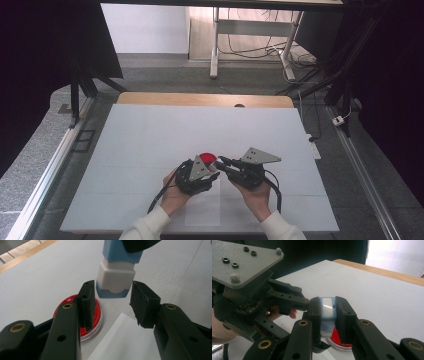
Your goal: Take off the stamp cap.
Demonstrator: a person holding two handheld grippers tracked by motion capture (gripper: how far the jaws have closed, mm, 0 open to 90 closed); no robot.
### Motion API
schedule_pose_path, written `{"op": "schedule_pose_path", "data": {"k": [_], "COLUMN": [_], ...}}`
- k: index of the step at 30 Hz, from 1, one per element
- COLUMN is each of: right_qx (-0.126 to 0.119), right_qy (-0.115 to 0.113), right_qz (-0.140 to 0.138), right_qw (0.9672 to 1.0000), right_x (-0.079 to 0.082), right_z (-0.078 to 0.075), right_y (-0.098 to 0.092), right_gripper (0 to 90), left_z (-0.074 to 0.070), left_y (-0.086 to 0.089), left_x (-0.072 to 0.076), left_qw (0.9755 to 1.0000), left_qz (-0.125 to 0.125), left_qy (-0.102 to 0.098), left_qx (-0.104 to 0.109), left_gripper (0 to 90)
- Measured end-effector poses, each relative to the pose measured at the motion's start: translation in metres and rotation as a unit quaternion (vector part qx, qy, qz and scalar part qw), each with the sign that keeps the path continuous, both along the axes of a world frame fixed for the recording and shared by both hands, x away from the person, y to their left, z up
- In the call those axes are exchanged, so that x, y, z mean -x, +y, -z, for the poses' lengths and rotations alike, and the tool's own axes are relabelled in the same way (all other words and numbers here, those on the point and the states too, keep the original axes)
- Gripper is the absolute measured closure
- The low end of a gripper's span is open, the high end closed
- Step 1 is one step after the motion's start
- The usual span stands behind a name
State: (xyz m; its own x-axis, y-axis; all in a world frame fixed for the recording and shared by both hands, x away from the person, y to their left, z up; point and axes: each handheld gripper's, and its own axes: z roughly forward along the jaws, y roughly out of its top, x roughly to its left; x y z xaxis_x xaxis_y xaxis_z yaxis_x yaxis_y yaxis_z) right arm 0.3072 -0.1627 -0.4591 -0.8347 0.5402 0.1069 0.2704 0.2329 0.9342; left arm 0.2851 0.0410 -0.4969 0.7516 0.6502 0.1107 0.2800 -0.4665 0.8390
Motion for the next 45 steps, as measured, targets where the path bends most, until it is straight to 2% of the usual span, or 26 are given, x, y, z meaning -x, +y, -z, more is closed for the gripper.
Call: {"op": "schedule_pose_path", "data": {"k": [27,45], "right_qx": [-0.005,-0.006], "right_qy": [0.006,0.008], "right_qz": [0.004,0.007], "right_qw": [1.0000,0.9999], "right_x": [0.0002,0.0001], "right_z": [0.0021,0.0039], "right_y": [0.0013,0.0012], "right_gripper": [74.9,75.0], "left_z": [0.0019,0.0033], "left_y": [-0.0011,-0.0017], "left_x": [0.0009,0.0001], "left_qw": [0.9998,0.9997], "left_qz": [-0.005,0.000], "left_qy": [-0.015,-0.012], "left_qx": [-0.014,-0.021], "left_gripper": [63.0,62.8]}}
